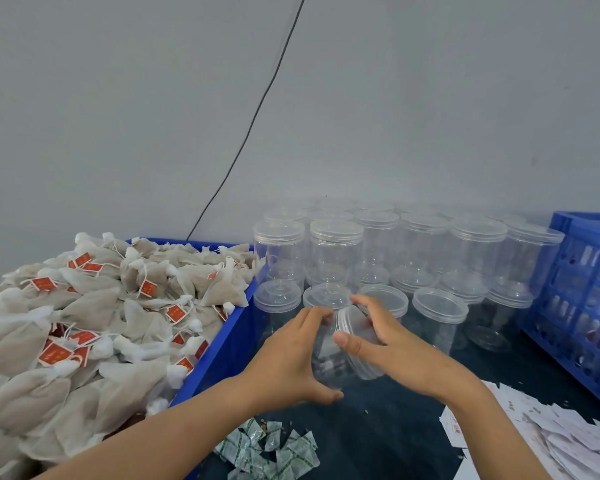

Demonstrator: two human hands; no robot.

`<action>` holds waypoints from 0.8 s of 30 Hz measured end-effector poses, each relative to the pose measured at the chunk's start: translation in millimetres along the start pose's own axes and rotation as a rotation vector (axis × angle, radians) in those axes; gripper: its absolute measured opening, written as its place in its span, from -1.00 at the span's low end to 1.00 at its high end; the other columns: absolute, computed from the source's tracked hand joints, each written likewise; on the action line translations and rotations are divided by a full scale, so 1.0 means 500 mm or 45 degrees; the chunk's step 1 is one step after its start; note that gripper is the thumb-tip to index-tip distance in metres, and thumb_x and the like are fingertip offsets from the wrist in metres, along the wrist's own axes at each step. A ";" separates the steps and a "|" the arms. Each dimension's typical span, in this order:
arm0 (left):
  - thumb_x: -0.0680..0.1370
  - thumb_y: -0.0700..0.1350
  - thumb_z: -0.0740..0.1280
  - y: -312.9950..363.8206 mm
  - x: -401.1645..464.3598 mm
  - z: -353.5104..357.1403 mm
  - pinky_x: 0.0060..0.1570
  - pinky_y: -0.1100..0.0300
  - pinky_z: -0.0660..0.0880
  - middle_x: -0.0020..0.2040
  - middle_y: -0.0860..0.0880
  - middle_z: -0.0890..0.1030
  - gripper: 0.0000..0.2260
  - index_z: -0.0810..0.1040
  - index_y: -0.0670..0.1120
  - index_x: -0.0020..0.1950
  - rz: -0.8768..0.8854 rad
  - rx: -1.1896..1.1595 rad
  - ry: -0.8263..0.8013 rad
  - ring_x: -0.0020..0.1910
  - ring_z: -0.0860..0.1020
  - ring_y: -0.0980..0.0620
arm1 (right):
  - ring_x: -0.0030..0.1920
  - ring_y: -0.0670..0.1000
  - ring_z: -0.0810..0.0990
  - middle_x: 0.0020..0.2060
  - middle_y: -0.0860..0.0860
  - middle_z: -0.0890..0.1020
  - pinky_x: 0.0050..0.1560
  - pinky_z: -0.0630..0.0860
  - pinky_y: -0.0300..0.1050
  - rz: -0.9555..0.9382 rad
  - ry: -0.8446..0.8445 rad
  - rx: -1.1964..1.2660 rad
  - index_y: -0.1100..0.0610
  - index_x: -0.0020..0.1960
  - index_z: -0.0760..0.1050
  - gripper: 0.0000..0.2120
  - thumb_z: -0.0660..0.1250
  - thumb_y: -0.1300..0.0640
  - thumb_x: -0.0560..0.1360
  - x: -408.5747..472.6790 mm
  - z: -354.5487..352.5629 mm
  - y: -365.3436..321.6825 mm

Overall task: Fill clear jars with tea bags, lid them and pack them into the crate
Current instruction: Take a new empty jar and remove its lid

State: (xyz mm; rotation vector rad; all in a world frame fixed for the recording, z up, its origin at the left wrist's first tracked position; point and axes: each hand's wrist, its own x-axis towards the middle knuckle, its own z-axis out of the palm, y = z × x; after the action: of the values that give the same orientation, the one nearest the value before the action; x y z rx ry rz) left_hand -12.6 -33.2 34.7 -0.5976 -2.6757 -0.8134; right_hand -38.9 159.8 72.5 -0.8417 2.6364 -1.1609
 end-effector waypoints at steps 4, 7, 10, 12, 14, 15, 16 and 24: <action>0.25 0.10 0.60 0.001 0.003 0.002 0.26 0.14 0.45 0.28 0.24 0.42 -0.16 0.23 0.15 0.40 -0.047 -0.099 -0.034 0.28 0.40 0.23 | 0.34 -0.19 0.33 0.33 -0.26 0.29 0.29 0.37 -0.21 -0.144 -0.045 -0.057 -0.35 0.38 0.12 -0.25 0.47 -0.24 0.34 -0.010 -0.017 0.003; 0.23 0.05 0.62 -0.001 0.004 0.001 0.32 0.15 0.41 0.29 0.24 0.45 -0.13 0.21 0.17 0.42 -0.097 -0.249 -0.122 0.30 0.41 0.25 | 0.33 -0.35 0.25 0.30 -0.34 0.27 0.25 0.34 -0.37 -0.280 -0.161 -0.139 -0.44 0.35 0.14 -0.17 0.55 0.02 0.32 -0.021 -0.039 -0.001; 0.25 0.04 0.63 -0.006 0.001 0.003 0.38 0.15 0.36 0.33 0.23 0.43 -0.09 0.17 0.17 0.45 -0.123 -0.315 -0.229 0.33 0.39 0.25 | 0.36 -0.37 0.18 0.31 -0.35 0.21 0.29 0.29 -0.39 -0.353 -0.282 -0.180 -0.43 0.38 0.11 -0.11 0.53 0.15 0.33 -0.024 -0.046 0.000; 0.25 0.04 0.62 -0.007 0.000 0.004 0.36 0.17 0.38 0.31 0.26 0.43 -0.12 0.20 0.19 0.43 -0.107 -0.286 -0.184 0.32 0.39 0.26 | 0.41 -0.34 0.11 0.37 -0.36 0.10 0.30 0.24 -0.35 -0.318 -0.304 -0.131 -0.48 0.39 -0.01 -0.05 0.54 0.04 0.33 -0.022 -0.038 0.002; 0.24 0.06 0.61 -0.006 0.000 0.003 0.29 0.15 0.43 0.28 0.27 0.44 -0.17 0.24 0.18 0.40 -0.072 -0.209 -0.087 0.29 0.41 0.25 | 0.45 -0.23 0.05 0.40 -0.40 -0.03 0.36 0.21 -0.23 -0.197 -0.267 -0.040 -0.49 0.39 -0.15 -0.04 0.50 -0.22 0.30 -0.017 -0.019 0.000; 0.24 0.07 0.60 -0.007 0.000 0.002 0.26 0.14 0.45 0.27 0.27 0.43 -0.17 0.25 0.18 0.40 -0.055 -0.155 -0.049 0.27 0.41 0.23 | 0.47 -0.17 0.04 0.43 -0.36 -0.06 0.40 0.20 -0.16 -0.132 -0.216 -0.025 -0.44 0.42 -0.19 -0.07 0.41 -0.34 0.31 -0.012 -0.009 0.002; 0.24 0.09 0.59 -0.009 0.000 0.001 0.24 0.14 0.46 0.27 0.28 0.42 -0.18 0.24 0.18 0.40 -0.041 -0.096 -0.025 0.25 0.41 0.22 | 0.49 -0.11 0.06 0.47 -0.29 -0.06 0.43 0.20 -0.11 -0.076 -0.151 -0.042 -0.37 0.46 -0.18 -0.10 0.30 -0.42 0.32 -0.006 -0.001 0.004; 0.22 0.06 0.63 -0.015 0.004 0.010 0.29 0.22 0.42 0.28 0.23 0.44 -0.14 0.21 0.20 0.38 -0.155 -0.243 -0.210 0.28 0.42 0.23 | 0.35 -0.30 0.26 0.30 -0.31 0.28 0.27 0.31 -0.33 -0.278 -0.206 -0.173 -0.41 0.34 0.17 -0.21 0.54 0.00 0.32 -0.012 -0.031 0.017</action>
State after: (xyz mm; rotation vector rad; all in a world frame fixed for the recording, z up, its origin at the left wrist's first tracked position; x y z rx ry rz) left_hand -18.4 -35.4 28.0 -0.5727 -2.8264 -1.1073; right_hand -42.9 177.6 76.9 -1.2205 2.5627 -0.9190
